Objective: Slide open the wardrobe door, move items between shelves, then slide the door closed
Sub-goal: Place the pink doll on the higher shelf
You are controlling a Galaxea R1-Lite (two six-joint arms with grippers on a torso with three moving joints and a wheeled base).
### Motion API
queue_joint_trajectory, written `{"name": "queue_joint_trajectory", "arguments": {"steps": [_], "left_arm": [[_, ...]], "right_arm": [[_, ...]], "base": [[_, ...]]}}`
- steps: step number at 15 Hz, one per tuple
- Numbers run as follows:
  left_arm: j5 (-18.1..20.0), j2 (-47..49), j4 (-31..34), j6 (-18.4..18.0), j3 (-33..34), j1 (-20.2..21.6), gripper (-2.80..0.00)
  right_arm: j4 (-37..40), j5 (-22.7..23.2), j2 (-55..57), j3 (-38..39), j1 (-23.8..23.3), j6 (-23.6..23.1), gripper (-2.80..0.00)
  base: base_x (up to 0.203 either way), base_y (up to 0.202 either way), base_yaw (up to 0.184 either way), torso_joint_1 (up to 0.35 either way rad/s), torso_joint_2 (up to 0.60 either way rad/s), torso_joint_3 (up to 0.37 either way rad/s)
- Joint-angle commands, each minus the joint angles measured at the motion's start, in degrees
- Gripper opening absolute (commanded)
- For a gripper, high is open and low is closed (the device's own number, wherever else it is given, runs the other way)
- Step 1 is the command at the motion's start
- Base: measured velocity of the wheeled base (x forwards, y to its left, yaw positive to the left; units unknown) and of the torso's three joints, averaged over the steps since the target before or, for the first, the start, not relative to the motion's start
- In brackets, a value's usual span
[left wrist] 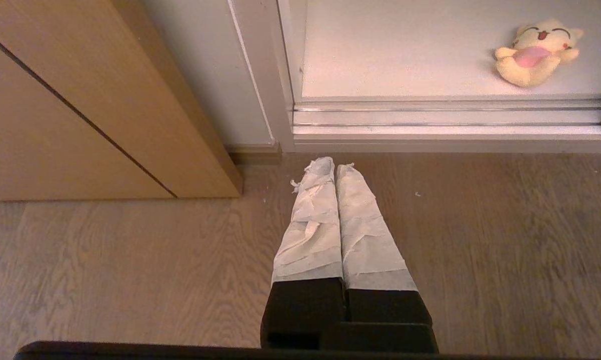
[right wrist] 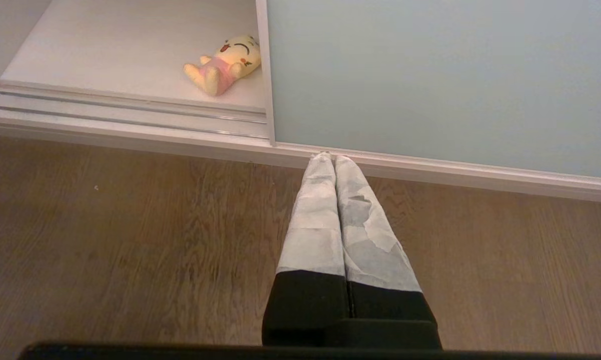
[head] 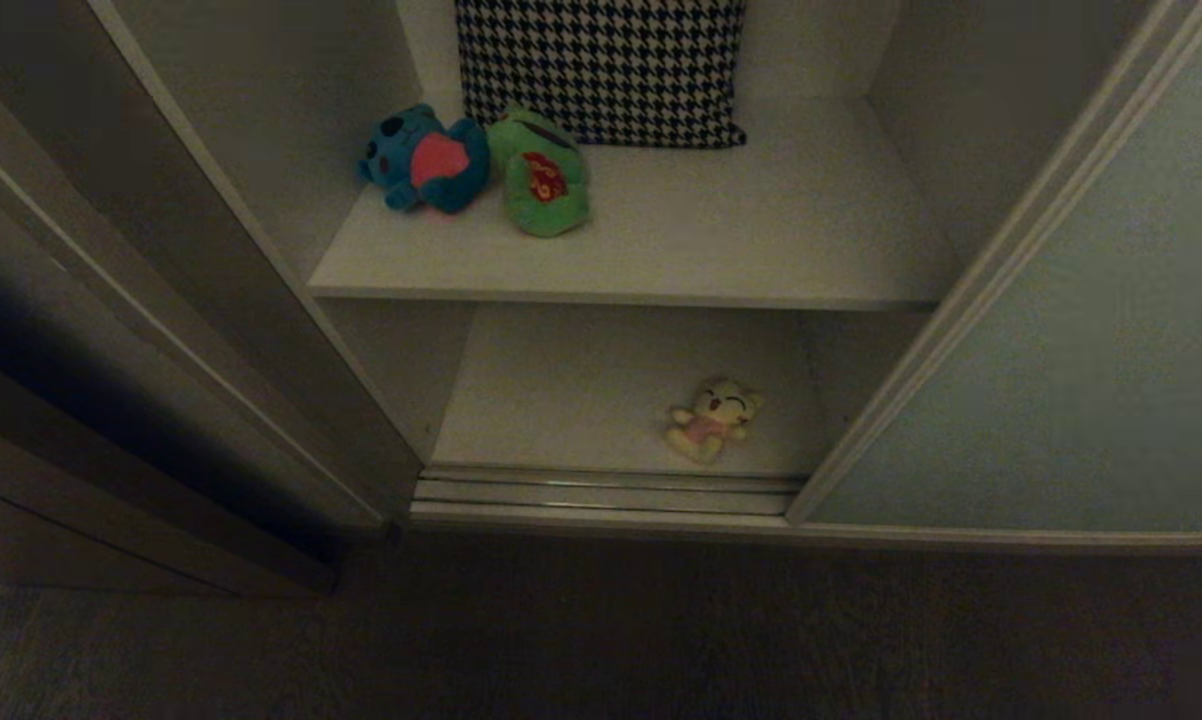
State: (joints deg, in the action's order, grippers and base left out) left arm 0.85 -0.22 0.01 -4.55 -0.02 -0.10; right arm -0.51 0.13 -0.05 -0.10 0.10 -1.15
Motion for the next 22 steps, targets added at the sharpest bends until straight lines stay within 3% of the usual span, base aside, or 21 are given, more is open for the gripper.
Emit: {"name": "queue_joint_trajectory", "arguments": {"steps": [1, 12, 22], "left_arm": [[0.11, 0.22, -0.01, -0.11, 0.02, 0.01, -2.8], [0.11, 0.22, 0.08, -0.55, 0.02, -0.06, -2.8], [0.24, 0.3, 0.08, -0.64, 0.02, 0.01, -2.8]], "right_arm": [[-0.02, 0.04, -0.04, 0.01, 0.03, -0.08, -2.8], [-0.02, 0.04, -0.04, 0.01, 0.07, -0.01, -2.8], [-0.02, 0.04, -0.04, 0.01, -0.01, -0.08, -2.8]], "base": [[0.0, 0.0, 0.0, 0.0, 0.0, 0.0], [0.0, 0.005, 0.0, 0.001, 0.0, 0.001], [0.0, 0.186, -0.002, 0.003, 0.0, 0.001]]}}
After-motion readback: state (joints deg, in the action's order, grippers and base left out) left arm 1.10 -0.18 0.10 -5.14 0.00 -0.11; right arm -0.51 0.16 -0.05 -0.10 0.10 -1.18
